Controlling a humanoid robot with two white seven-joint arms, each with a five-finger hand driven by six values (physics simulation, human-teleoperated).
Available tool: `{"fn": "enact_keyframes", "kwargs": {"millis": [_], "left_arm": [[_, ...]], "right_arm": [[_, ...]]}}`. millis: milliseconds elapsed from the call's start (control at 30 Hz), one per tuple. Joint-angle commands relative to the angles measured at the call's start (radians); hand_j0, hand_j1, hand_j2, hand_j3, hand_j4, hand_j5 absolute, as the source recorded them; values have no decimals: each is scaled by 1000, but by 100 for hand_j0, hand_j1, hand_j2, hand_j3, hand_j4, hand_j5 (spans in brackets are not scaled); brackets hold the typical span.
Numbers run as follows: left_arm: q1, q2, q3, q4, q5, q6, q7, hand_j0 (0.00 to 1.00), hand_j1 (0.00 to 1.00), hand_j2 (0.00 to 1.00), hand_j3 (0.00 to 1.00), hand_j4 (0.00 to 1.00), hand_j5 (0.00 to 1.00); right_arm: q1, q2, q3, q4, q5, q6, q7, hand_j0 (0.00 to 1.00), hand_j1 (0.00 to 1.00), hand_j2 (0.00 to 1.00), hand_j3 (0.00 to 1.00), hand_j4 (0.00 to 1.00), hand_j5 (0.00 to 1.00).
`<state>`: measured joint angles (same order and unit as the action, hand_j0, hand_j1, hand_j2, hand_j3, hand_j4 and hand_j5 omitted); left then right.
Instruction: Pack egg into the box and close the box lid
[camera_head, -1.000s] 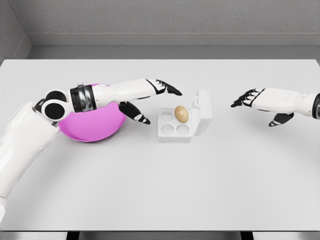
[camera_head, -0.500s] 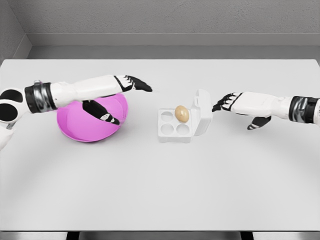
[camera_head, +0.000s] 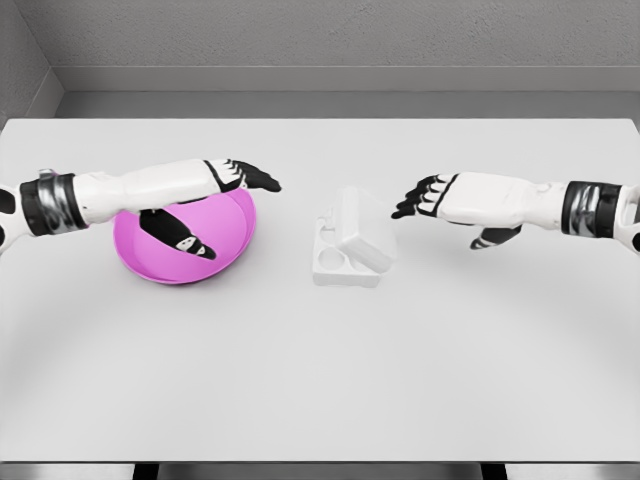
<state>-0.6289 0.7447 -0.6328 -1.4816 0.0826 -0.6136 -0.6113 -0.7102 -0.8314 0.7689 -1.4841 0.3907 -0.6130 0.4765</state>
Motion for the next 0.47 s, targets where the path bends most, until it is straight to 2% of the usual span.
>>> {"fn": "enact_keyframes", "kwargs": {"millis": [0, 133, 233, 300, 333, 433], "left_arm": [[0, 7, 1, 1, 14, 3, 0, 100, 100, 100, 100, 100, 100], [0, 7, -1, 9, 14, 3, 0, 100, 100, 100, 100, 100, 100], [-2, 18, 1, 11, 14, 3, 0, 100, 100, 100, 100, 100, 100], [-2, 18, -1, 11, 17, 3, 0, 100, 100, 100, 100, 100, 100], [0, 18, 1, 11, 17, 3, 0, 100, 100, 100, 100, 100, 100], [5, 53, 1, 11, 36, 3, 0, 100, 100, 100, 100, 100, 100]], "right_arm": [[0, 0, -2, -16, -6, 2, -1, 100, 100, 100, 100, 100, 100], [-11, 21, 3, -42, -6, 2, -1, 100, 100, 100, 100, 100, 100], [-63, 11, -17, -42, -6, 2, -1, 100, 100, 100, 100, 100, 100], [-55, -9, -88, -36, -7, 2, -1, 100, 100, 100, 100, 100, 100], [-45, -41, -128, -31, -7, 2, -1, 100, 100, 100, 100, 100, 100], [-38, -72, -164, 13, -7, 2, -1, 100, 100, 100, 100, 100, 100]]}}
